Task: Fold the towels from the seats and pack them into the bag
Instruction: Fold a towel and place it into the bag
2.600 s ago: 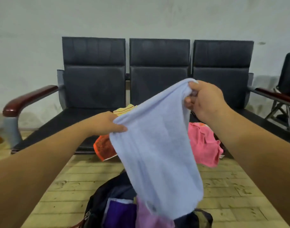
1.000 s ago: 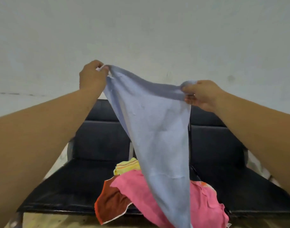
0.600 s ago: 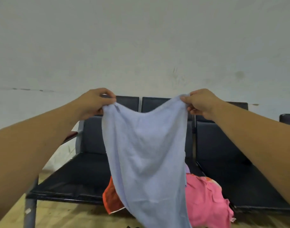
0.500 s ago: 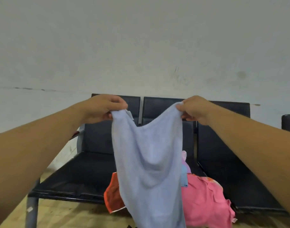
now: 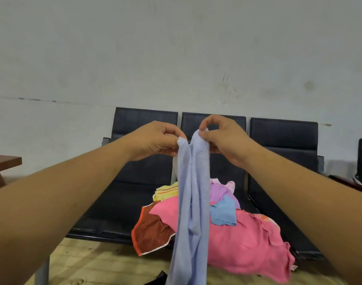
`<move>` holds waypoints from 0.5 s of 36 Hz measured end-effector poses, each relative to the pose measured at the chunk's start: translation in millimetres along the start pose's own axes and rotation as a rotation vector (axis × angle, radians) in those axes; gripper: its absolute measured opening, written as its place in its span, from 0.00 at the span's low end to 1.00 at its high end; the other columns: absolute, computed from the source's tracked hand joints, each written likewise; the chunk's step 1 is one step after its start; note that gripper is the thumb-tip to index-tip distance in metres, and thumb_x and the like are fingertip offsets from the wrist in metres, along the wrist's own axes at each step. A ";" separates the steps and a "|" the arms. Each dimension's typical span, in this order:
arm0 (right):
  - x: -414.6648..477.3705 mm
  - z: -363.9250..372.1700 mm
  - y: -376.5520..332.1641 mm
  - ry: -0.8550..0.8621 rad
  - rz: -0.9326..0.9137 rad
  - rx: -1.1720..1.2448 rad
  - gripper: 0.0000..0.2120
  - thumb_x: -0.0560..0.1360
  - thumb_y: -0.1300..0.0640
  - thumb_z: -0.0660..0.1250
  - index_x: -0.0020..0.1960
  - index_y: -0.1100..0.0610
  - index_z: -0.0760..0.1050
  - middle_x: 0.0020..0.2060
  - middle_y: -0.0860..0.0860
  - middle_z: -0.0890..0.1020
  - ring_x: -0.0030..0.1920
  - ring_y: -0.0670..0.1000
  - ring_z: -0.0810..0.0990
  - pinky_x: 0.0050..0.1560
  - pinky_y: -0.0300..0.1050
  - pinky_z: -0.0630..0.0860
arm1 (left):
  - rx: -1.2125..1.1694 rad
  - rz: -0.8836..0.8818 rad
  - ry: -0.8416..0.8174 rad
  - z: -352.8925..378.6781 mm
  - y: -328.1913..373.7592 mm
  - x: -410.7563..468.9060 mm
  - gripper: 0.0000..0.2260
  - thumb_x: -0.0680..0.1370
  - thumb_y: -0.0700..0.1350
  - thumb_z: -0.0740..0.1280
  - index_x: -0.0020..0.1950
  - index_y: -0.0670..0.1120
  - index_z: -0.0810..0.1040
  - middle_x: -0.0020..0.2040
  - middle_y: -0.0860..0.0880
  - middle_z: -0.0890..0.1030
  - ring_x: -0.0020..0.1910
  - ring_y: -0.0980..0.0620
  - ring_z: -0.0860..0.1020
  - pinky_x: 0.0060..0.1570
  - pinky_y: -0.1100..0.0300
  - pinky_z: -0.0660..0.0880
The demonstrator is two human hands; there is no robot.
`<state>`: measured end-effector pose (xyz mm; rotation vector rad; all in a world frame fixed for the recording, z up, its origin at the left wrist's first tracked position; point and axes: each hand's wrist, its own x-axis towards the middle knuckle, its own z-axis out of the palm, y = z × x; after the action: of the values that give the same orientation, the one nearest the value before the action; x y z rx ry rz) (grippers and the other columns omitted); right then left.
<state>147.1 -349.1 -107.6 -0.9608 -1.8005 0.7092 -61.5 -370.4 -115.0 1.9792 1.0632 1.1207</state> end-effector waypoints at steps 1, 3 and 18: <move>-0.8 1.7 3.1 -0.006 -0.005 0.007 0.07 0.79 0.63 0.67 0.46 0.53 0.79 0.52 0.59 0.82 0.51 0.58 0.83 0.48 0.47 0.82 | 0.026 -0.003 0.006 2.1 -1.4 0.3 0.05 0.77 0.40 0.71 0.51 0.41 0.83 0.42 0.46 0.84 0.40 0.54 0.82 0.43 0.63 0.79; -2.6 5.0 8.7 -0.041 -0.006 0.034 0.10 0.78 0.65 0.67 0.43 0.54 0.82 0.50 0.59 0.83 0.50 0.56 0.82 0.51 0.50 0.83 | 0.064 -0.022 0.023 6.2 -3.6 1.3 0.05 0.77 0.41 0.71 0.50 0.40 0.83 0.38 0.47 0.83 0.36 0.54 0.80 0.41 0.64 0.78; -20.6 14.0 26.6 -0.183 -0.049 -0.177 0.08 0.77 0.54 0.72 0.52 0.57 0.84 0.45 0.55 0.87 0.49 0.54 0.85 0.55 0.53 0.83 | 0.215 -0.092 0.059 22.7 -22.7 9.7 0.15 0.73 0.50 0.75 0.45 0.38 0.82 0.39 0.45 0.81 0.37 0.54 0.77 0.40 0.63 0.78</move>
<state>147.4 -353.4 -143.7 -0.9901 -2.0678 0.6315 -46.0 -353.8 -139.6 2.0479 1.3408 1.0596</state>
